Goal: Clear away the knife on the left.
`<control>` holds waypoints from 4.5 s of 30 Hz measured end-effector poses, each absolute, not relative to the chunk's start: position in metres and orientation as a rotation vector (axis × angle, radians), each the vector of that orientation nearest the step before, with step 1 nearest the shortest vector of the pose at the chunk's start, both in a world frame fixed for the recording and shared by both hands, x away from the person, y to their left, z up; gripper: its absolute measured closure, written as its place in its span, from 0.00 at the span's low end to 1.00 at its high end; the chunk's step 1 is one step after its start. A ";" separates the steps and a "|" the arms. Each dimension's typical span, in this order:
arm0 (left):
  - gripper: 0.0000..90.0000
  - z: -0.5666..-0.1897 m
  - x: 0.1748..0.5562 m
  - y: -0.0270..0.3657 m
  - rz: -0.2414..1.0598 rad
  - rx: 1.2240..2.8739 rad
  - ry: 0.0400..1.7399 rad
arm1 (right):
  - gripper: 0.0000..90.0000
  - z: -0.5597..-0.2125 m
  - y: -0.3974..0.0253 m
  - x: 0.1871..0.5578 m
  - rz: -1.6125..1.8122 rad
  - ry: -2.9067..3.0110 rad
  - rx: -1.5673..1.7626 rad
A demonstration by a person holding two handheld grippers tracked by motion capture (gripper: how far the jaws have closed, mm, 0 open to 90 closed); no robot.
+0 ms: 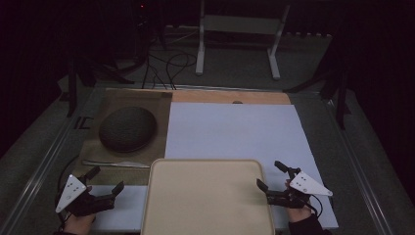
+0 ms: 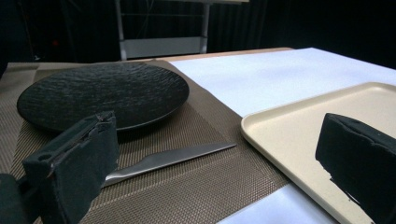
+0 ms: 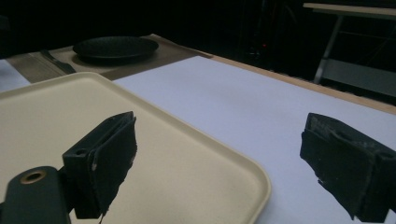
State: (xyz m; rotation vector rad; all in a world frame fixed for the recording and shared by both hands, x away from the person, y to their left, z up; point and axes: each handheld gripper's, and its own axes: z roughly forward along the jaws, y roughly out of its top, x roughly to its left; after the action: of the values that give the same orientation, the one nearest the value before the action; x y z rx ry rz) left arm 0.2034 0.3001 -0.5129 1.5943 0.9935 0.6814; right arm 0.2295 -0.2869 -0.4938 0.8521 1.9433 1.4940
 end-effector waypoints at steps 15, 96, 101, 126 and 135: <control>0.00 -0.509 0.206 0.296 0.672 1.656 1.112 | 0.12 -0.493 -0.285 0.229 1.489 1.955 0.838; 0.01 -0.424 0.298 0.308 0.339 2.738 0.416 | 0.12 -0.492 -0.277 0.230 1.512 1.980 0.792; 0.02 -0.428 0.305 0.310 0.311 2.767 0.419 | 0.12 -0.492 -0.276 0.230 1.512 1.984 0.787; 0.33 -0.455 0.343 0.329 0.289 2.977 0.352 | 0.12 -0.493 -0.273 0.231 1.518 1.992 0.769; 0.51 -0.462 0.351 0.335 0.261 3.033 0.218 | 0.12 -0.493 -0.273 0.232 1.505 1.996 0.766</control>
State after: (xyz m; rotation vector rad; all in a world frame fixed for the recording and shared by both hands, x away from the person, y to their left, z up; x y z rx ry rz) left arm 0.3506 0.3354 -0.4621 3.0325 0.2181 0.2607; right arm 0.2324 -0.2729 -0.4933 0.7660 1.9956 1.5047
